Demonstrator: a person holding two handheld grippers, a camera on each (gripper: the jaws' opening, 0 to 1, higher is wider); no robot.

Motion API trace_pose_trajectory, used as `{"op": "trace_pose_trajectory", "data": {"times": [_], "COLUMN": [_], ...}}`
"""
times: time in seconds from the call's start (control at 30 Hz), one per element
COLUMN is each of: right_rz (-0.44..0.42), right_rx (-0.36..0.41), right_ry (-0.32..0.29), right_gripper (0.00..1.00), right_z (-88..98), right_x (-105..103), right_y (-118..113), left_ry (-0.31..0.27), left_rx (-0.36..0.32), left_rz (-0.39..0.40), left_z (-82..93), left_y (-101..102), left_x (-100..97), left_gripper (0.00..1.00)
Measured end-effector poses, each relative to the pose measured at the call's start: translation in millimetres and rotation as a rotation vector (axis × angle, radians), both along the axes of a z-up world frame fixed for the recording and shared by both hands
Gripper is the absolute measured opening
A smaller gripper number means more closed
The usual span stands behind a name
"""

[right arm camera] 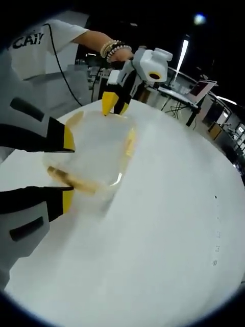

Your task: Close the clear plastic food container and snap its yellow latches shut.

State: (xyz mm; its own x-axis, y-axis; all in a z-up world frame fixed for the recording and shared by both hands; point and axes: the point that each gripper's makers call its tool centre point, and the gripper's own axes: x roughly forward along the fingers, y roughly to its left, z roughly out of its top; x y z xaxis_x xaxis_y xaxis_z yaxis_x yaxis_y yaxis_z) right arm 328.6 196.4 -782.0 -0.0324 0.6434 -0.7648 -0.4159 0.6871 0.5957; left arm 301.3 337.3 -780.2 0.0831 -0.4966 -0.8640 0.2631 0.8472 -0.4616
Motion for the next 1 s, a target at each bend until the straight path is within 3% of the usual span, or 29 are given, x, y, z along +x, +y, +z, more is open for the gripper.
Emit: {"op": "trace_pose_trajectory", "data": {"times": [0.27,1.0], "right_rz": [-0.027,-0.143], "right_rx": [0.006,0.015], "right_ry": [-0.022,-0.024], "right_gripper": [0.21,0.22], "right_z": [0.1,-1.8], "right_x": [-5,-8], "right_y": [-1,-8], "left_ry": [0.008,-0.093], "left_rx": [-0.002,-0.008], "left_rz": [-0.021,-0.05], "left_z": [-0.3,1.8], "left_y": [0,-3], "left_x": [0.6,26.8], "left_gripper": [0.14,0.14]}}
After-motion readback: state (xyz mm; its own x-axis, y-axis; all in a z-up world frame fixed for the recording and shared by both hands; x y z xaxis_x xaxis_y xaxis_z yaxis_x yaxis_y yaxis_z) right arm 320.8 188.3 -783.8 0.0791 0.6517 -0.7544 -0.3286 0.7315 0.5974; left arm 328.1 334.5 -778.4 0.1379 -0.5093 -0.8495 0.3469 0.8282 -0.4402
